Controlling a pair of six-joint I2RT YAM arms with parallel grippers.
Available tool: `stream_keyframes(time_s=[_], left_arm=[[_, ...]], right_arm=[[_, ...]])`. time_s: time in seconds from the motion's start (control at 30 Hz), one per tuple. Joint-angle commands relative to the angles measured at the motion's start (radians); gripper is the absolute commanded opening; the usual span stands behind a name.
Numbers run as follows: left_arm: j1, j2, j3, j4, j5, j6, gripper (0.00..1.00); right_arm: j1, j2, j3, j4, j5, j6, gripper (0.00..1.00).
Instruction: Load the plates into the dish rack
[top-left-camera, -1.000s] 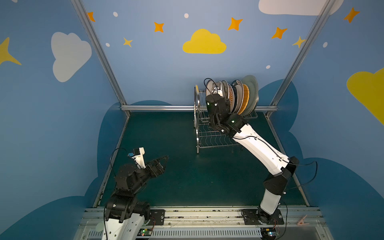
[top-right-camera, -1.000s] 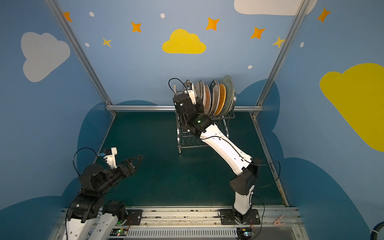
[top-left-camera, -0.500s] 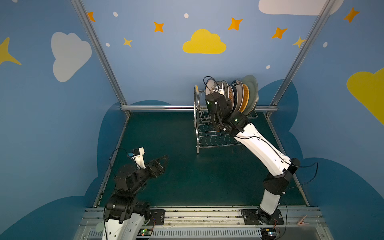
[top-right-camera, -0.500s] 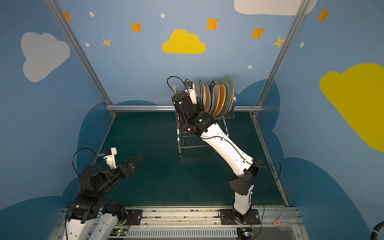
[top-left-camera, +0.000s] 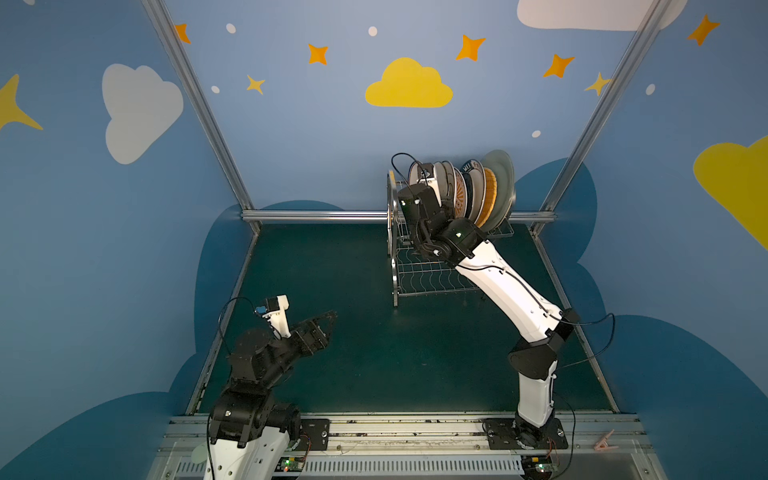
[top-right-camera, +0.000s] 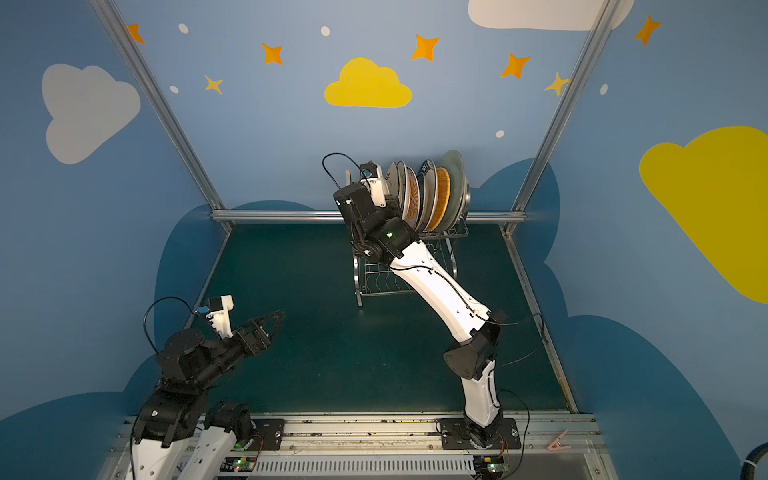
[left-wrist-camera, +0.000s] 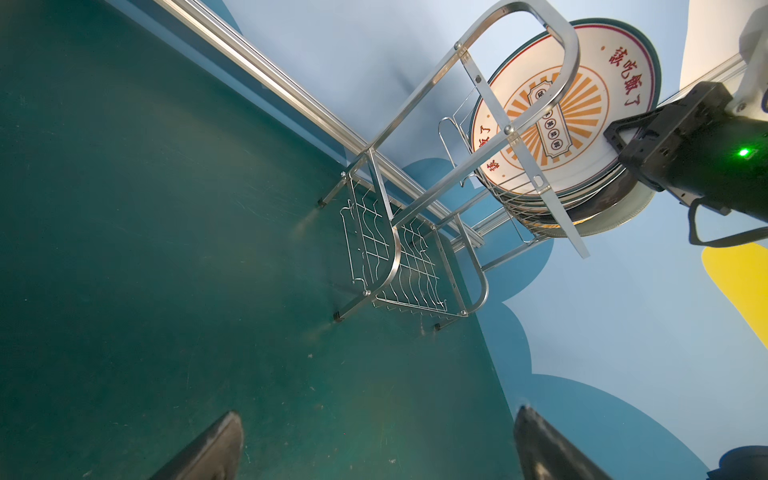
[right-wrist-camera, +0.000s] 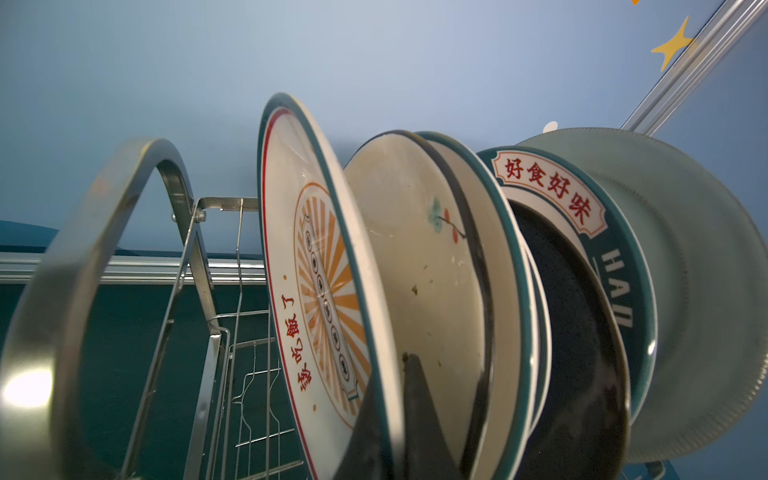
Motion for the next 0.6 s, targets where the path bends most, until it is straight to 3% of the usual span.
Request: stream_keyframes(time_s=[0.0, 0.57], left_arm=[[0.003, -0.011, -0.005, 0.015, 0.004, 0.006, 1.00], [0.001, -0.016, -0.005, 0.007, -0.007, 0.005, 1.00]], right_arm=[[0.014, 0.035, 0.066, -0.057, -0.006, 0.065, 0.00], [0.011, 0.132, 0.222, -0.111, -0.020, 0.078, 0.00]])
